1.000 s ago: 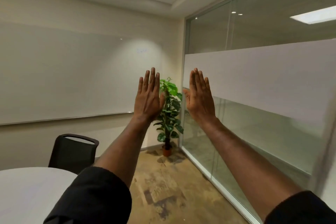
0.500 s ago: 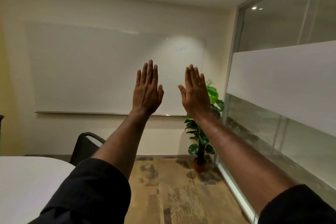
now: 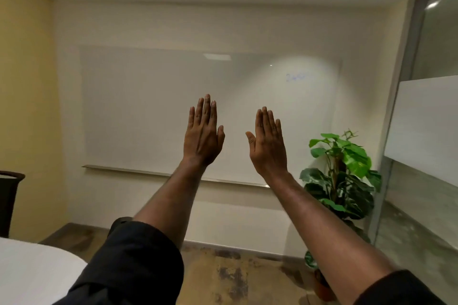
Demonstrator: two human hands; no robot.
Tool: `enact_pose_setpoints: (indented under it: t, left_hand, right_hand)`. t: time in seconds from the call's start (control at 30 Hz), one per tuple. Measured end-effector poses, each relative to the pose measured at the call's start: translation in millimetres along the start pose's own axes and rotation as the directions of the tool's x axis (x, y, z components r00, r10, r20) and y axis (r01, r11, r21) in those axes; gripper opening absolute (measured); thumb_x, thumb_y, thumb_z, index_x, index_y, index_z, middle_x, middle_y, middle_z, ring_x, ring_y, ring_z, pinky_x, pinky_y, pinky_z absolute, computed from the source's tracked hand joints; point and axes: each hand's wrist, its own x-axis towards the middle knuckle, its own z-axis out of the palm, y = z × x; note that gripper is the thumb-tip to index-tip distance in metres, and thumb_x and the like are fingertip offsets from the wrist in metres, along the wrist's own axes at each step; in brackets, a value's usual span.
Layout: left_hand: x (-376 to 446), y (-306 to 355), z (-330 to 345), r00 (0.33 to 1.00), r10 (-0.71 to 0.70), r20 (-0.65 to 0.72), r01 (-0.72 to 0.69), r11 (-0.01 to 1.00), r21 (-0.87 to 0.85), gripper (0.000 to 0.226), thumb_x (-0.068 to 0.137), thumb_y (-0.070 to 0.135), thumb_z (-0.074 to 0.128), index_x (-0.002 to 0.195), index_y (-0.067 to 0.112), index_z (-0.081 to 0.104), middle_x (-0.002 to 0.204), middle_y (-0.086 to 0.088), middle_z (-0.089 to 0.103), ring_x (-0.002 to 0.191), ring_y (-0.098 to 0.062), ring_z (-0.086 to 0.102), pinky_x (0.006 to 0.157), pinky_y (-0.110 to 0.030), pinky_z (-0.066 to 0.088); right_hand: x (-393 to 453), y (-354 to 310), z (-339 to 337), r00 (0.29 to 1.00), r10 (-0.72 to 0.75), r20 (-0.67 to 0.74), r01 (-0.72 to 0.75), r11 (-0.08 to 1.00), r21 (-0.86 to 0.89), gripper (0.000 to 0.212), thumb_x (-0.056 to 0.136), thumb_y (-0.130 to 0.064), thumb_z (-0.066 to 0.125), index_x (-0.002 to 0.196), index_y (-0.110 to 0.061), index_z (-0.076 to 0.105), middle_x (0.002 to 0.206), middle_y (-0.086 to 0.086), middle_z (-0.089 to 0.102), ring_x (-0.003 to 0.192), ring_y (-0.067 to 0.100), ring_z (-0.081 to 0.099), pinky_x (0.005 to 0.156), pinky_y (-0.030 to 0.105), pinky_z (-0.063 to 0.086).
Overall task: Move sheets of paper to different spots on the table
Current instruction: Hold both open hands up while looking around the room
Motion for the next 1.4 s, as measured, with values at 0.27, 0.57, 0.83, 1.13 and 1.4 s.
enact_pose_setpoints:
  t: [0.27, 0.57, 0.83, 1.13, 1.4]
  left_hand:
    - [51.2, -92.9, 131.9, 0.998, -0.051, 0.039, 0.047, 0.993, 0.112, 0.068, 0.102, 0.035, 0.021, 0.16, 0.001, 0.011, 0.169, -0.019, 0.003, 0.158, -0.03, 0.002, 0.128, -0.049, 0.009]
    - [107.2, -204.1, 272.7, 0.986, -0.164, 0.025, 0.152, 0.955, 0.254, 0.068, 0.102, 0.035, 0.019, 0.16, 0.001, 0.009, 0.169, -0.019, 0.003, 0.158, -0.029, 0.002, 0.128, -0.049, 0.01]
    - [140.9, -334.5, 336.2, 0.96, -0.28, -0.019, 0.263, 0.873, 0.41, 0.068, 0.102, 0.035, 0.019, 0.159, 0.0, 0.012, 0.169, -0.02, 0.006, 0.157, -0.031, 0.004, 0.128, -0.05, 0.011]
    - [137.8, -530.8, 380.3, 0.917, -0.383, -0.109, 0.376, 0.74, 0.558, 0.068, 0.101, 0.033, 0.02, 0.158, -0.003, 0.014, 0.168, -0.021, 0.008, 0.157, -0.032, 0.006, 0.127, -0.051, 0.012]
    - [148.0, -722.2, 384.5, 0.875, -0.452, -0.17, 0.445, 0.618, 0.647, 0.069, 0.101, 0.034, 0.021, 0.159, -0.002, 0.01, 0.169, -0.02, 0.004, 0.158, -0.03, 0.003, 0.127, -0.051, 0.011]
  right_hand:
    - [84.0, 21.4, 174.3, 0.998, -0.057, 0.012, 0.055, 0.992, 0.116, 0.066, 0.107, -0.042, 0.021, 0.159, -0.003, 0.016, 0.168, 0.015, 0.014, 0.157, 0.025, 0.008, 0.128, 0.043, 0.01]
    - [183.2, 9.2, 371.6, 0.99, -0.136, -0.025, 0.136, 0.932, 0.335, 0.067, 0.106, -0.043, 0.018, 0.16, -0.004, 0.014, 0.169, 0.013, 0.011, 0.157, 0.022, 0.005, 0.128, 0.041, 0.007]
    - [264.6, -42.9, 522.7, 0.966, -0.255, -0.052, 0.247, 0.834, 0.493, 0.065, 0.106, -0.041, 0.018, 0.16, -0.004, 0.014, 0.169, 0.014, 0.011, 0.157, 0.023, 0.005, 0.128, 0.043, 0.009]
    - [335.6, -156.7, 701.7, 0.929, -0.361, -0.078, 0.335, 0.735, 0.589, 0.065, 0.107, -0.041, 0.018, 0.16, -0.004, 0.013, 0.169, 0.013, 0.01, 0.157, 0.024, 0.004, 0.128, 0.044, 0.009]
    - [418.3, -286.7, 843.2, 0.903, -0.418, -0.095, 0.381, 0.682, 0.624, 0.064, 0.107, -0.039, 0.016, 0.16, -0.003, 0.012, 0.169, 0.014, 0.008, 0.157, 0.025, 0.003, 0.128, 0.045, 0.009]
